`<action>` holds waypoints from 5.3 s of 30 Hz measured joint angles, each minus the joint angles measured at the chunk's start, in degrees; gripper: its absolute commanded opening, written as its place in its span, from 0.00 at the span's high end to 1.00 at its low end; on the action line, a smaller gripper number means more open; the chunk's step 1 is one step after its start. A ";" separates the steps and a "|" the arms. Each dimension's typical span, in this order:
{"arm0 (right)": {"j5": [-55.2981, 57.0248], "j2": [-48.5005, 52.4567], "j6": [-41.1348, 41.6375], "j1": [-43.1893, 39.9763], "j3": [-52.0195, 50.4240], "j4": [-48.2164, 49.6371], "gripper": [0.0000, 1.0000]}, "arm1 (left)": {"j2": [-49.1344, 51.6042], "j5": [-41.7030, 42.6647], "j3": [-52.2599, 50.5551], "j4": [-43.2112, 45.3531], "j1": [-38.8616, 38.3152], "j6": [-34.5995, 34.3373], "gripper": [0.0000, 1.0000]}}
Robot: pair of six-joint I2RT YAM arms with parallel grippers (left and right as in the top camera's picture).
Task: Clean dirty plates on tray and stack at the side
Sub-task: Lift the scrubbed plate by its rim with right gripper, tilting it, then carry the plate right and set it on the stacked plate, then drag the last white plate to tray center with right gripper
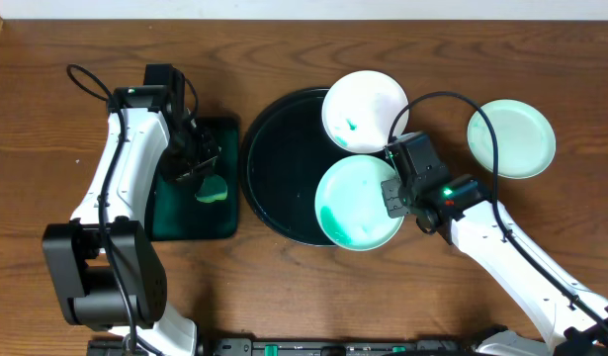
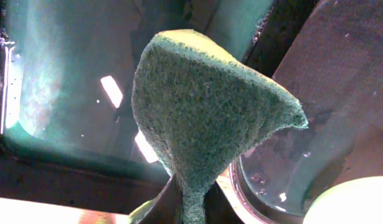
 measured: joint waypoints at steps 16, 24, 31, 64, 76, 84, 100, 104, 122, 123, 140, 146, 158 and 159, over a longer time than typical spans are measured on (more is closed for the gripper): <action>10.80 0.00 -8.15 2.51 13.20 4.17 0.99 | 0.26 -1.07 -1.18 0.26 0.00 0.02 0.93; 27.54 0.02 -23.28 12.70 14.40 13.68 0.99 | 0.31 -5.42 -1.81 1.18 0.11 0.04 0.93; 43.63 2.49 -45.07 19.78 14.49 25.20 0.99 | 1.70 -7.10 -1.86 2.05 1.68 0.04 0.93; 54.73 11.76 -31.28 25.00 15.34 11.47 0.99 | 7.58 -7.06 -1.86 2.40 2.19 0.04 0.93; 5.40 8.76 6.58 -4.55 22.23 0.94 0.99 | 7.58 -7.04 -1.86 2.38 2.21 0.04 0.93; -1.22 6.05 11.72 -31.39 23.30 -9.84 0.99 | 7.58 -7.04 -1.86 2.38 2.21 0.04 0.93; -3.98 24.96 12.63 -52.39 23.26 -7.13 0.99 | 7.58 -7.04 -1.86 2.40 2.21 0.04 0.93; -4.26 25.46 12.41 -52.39 23.26 -3.72 0.62 | 7.58 -7.04 -1.86 2.38 2.21 0.04 0.93; -32.79 22.29 -12.90 -37.46 31.19 -5.84 0.11 | 7.58 -7.04 -1.86 2.40 2.21 0.04 0.93; -32.41 22.27 -14.56 -34.23 31.26 -5.49 0.11 | 7.58 -7.04 -1.86 2.40 2.21 0.04 0.93; -30.08 38.03 -12.59 -22.60 31.17 15.04 0.20 | 7.58 -7.04 -1.86 2.38 2.21 0.04 0.93; -31.04 42.01 -10.86 -21.44 31.17 17.29 0.57 | 7.58 -7.04 -1.86 2.40 2.21 0.04 0.93; -31.43 42.18 -6.47 -20.06 31.17 16.57 0.99 | 7.58 -7.04 -1.86 2.40 2.21 0.04 0.93; -31.43 42.14 -6.36 -19.96 31.17 15.96 0.99 | 7.58 -7.04 -1.86 2.38 2.21 0.04 0.93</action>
